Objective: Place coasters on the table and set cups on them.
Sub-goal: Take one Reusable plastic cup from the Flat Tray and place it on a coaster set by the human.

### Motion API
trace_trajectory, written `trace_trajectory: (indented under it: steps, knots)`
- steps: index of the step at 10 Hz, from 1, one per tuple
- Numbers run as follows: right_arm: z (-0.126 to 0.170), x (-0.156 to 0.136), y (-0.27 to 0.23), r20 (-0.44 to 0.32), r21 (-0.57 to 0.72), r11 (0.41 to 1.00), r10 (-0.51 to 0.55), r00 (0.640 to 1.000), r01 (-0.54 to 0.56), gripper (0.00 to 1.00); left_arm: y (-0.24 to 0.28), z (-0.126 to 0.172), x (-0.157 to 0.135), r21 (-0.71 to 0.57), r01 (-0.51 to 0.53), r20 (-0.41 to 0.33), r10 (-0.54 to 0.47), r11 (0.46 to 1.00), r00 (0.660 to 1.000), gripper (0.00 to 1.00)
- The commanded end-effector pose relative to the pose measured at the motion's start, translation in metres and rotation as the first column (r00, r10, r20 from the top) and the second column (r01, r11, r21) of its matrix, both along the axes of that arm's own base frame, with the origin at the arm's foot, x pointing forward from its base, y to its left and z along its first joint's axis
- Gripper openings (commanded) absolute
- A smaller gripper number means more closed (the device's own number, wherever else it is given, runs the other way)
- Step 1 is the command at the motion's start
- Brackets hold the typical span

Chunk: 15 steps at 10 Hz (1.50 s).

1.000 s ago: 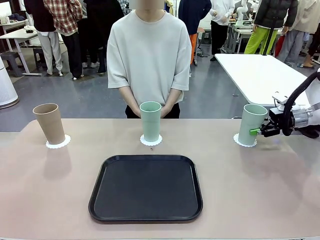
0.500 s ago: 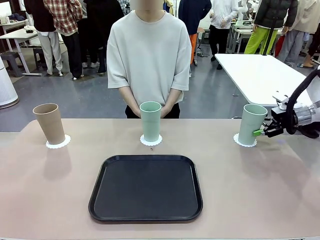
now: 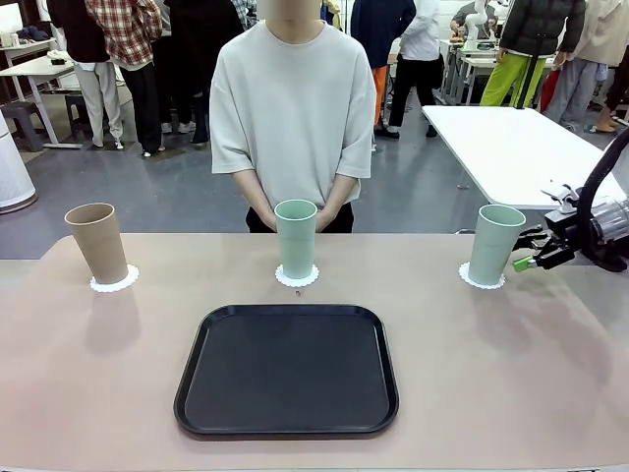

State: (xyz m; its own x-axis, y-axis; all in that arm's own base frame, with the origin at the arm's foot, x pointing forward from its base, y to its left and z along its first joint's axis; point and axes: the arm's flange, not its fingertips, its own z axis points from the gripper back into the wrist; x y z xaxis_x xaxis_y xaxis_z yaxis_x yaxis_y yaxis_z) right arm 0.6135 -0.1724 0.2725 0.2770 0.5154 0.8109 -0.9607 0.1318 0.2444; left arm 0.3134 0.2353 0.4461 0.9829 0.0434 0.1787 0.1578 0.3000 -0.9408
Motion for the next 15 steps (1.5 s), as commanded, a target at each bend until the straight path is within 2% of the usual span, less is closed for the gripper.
trace_trajectory:
  steps: [1,2,4,5,7,9,11,12,13,15]
  knots:
    - [0.034,-0.030,0.019,-0.050,-0.177,0.983,-0.053,0.997,0.044,1.00,0.000,0.002,-0.001,-0.015,-0.006,0.014,0.006,1.000,1.000,1.00]
    - [0.063,-0.050,0.029,-0.055,-0.320,0.945,-0.095,0.994,0.072,1.00,0.000,0.002,-0.001,-0.015,-0.006,0.014,0.006,1.000,1.000,1.00]
    - [0.127,-0.092,0.052,-0.065,-0.602,0.789,-0.204,0.977,0.125,1.00,0.000,0.002,-0.001,-0.015,-0.006,0.014,0.006,1.000,1.000,1.00]
    - [0.157,-0.107,0.062,-0.022,-0.654,0.743,-0.205,0.978,0.141,1.00,0.000,0.002,-0.001,-0.015,-0.006,0.014,0.006,1.000,1.000,1.00]
    - [0.203,-0.135,0.085,-0.020,-0.732,0.673,-0.178,0.984,0.107,1.00,0.000,0.002,-0.001,-0.015,-0.006,0.014,0.006,1.000,1.000,1.00]
    - [0.235,-0.160,0.109,-0.015,-0.719,0.692,-0.099,0.995,0.058,1.00,0.000,0.002,-0.001,-0.015,-0.006,0.014,0.006,1.000,1.000,1.00]
    - [0.246,-0.174,0.120,0.007,-0.693,0.720,-0.051,0.999,0.042,1.00,0.000,0.002,-0.001,-0.015,-0.006,0.014,0.006,1.000,1.000,1.00]
    - [0.247,-0.173,0.123,0.015,-0.683,0.729,-0.036,0.999,0.037,1.00,0.000,0.002,-0.001,-0.015,-0.006,0.014,0.006,1.000,1.000,1.00]
    - [0.254,-0.169,0.123,-0.005,-0.716,0.696,-0.075,0.997,0.049,1.00,0.000,0.002,-0.001,-0.015,-0.006,0.014,0.006,1.000,1.000,1.00]
    - [0.254,-0.169,0.123,-0.005,-0.716,0.696,-0.075,0.997,0.049,1.00,0.000,0.002,-0.001,-0.015,-0.006,0.014,0.006,1.000,1.000,1.00]
